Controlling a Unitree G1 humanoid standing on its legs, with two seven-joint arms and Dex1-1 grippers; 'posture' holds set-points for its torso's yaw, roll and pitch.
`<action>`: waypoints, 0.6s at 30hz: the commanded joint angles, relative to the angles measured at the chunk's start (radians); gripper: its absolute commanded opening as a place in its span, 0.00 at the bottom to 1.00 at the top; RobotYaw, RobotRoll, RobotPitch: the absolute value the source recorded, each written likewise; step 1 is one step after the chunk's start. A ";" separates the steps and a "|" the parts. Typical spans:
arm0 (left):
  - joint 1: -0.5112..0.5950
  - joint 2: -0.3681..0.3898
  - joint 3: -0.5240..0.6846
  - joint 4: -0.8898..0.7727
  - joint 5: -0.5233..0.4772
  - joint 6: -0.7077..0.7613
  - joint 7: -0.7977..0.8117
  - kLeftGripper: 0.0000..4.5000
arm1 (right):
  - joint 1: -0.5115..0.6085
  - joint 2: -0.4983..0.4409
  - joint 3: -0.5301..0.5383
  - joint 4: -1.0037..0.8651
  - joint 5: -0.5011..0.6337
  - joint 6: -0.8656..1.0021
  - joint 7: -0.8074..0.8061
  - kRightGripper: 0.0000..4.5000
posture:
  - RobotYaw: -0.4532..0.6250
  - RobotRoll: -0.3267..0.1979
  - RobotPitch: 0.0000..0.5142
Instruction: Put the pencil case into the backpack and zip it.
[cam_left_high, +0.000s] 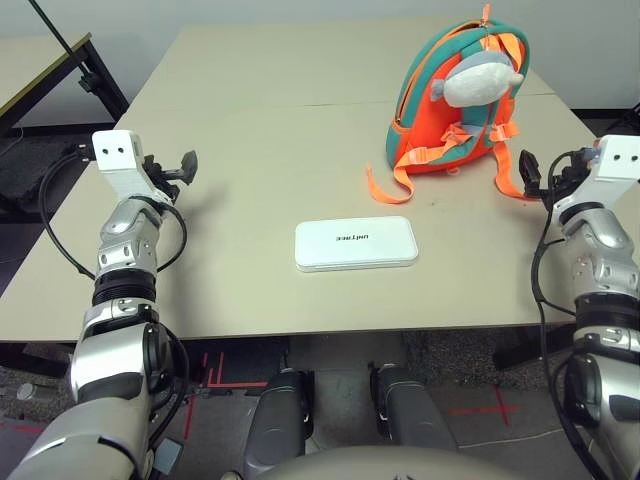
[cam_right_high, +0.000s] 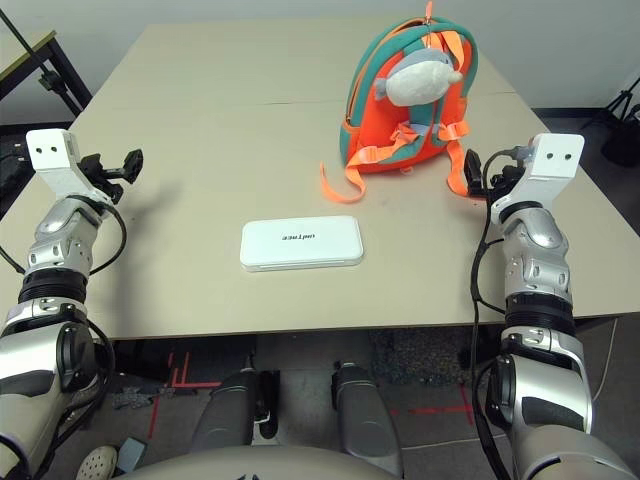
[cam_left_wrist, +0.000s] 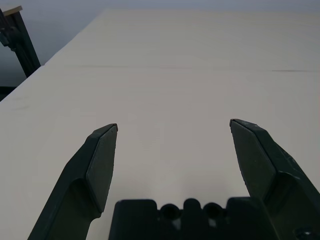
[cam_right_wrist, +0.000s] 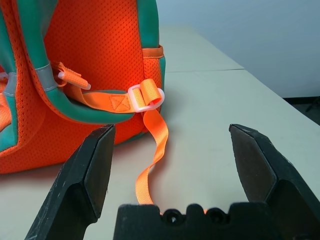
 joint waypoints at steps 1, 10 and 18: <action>-0.009 -0.008 -0.006 0.029 0.010 -0.006 -0.006 1.00 | 0.014 -0.006 -0.011 -0.020 0.006 0.001 -0.005 1.00 | 0.28 0.62 0.20; -0.014 -0.010 -0.005 0.042 0.010 -0.012 -0.010 1.00 | 0.032 0.001 -0.012 -0.050 0.010 0.010 -0.012 1.00 | 0.28 0.62 0.20; -0.023 -0.014 -0.004 -0.024 -0.016 0.062 -0.036 1.00 | 0.010 -0.007 -0.002 -0.035 0.005 0.015 0.000 1.00 | 0.29 0.62 0.22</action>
